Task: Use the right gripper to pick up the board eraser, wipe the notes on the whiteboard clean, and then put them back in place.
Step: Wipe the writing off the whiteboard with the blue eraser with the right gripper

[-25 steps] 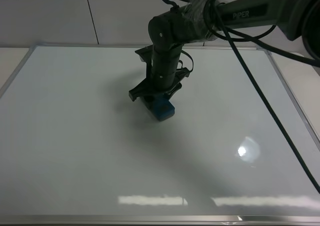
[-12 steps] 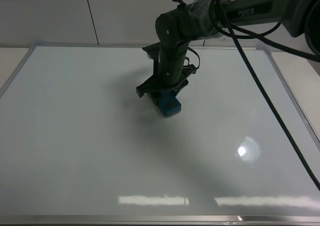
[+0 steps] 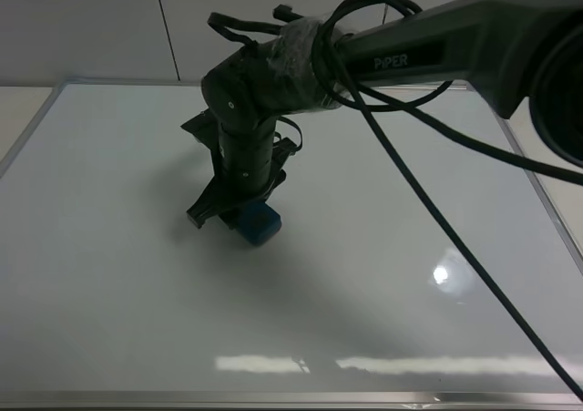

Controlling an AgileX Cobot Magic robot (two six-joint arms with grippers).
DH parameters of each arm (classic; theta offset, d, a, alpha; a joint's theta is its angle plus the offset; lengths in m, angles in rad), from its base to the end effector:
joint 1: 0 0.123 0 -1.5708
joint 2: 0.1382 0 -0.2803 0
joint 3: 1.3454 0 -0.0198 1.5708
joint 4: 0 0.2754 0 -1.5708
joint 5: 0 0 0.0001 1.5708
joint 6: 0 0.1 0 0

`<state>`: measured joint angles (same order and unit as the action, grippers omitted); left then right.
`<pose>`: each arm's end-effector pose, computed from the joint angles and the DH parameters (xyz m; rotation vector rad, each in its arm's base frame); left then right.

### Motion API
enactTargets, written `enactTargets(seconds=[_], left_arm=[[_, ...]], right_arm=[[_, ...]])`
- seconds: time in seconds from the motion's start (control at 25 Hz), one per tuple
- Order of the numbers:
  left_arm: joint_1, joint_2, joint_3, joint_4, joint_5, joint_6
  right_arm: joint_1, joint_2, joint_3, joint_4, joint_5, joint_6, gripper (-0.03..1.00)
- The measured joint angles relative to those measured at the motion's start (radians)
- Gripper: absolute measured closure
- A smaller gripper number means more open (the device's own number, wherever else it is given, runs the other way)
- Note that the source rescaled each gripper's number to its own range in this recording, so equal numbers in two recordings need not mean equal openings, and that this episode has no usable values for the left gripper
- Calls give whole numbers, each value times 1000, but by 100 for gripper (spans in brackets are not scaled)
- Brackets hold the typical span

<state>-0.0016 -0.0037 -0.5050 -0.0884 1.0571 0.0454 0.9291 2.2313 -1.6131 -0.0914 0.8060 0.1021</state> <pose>0.0284 -0.0077 0.2872 0.0520 2.0291 -0.0780 0.2875 0.3738 0.0991 -1.2392 2.6235 0.0753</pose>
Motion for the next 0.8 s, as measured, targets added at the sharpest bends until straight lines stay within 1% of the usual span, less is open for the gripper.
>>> enactTargets(seconds=[0.16, 0.4, 0.52, 0.8], left_arm=[[0, 0, 0, 0, 0, 0], [0, 0, 0, 0, 0, 0], [0, 0, 0, 0, 0, 0], [0, 0, 0, 0, 0, 0]], right_arm=[[44, 4, 2, 8, -23, -4, 95], [30, 6, 2, 17, -26, 15, 95], [3, 6, 2, 30, -30, 31, 95], [-107, 6, 2, 34, -47, 60, 95]])
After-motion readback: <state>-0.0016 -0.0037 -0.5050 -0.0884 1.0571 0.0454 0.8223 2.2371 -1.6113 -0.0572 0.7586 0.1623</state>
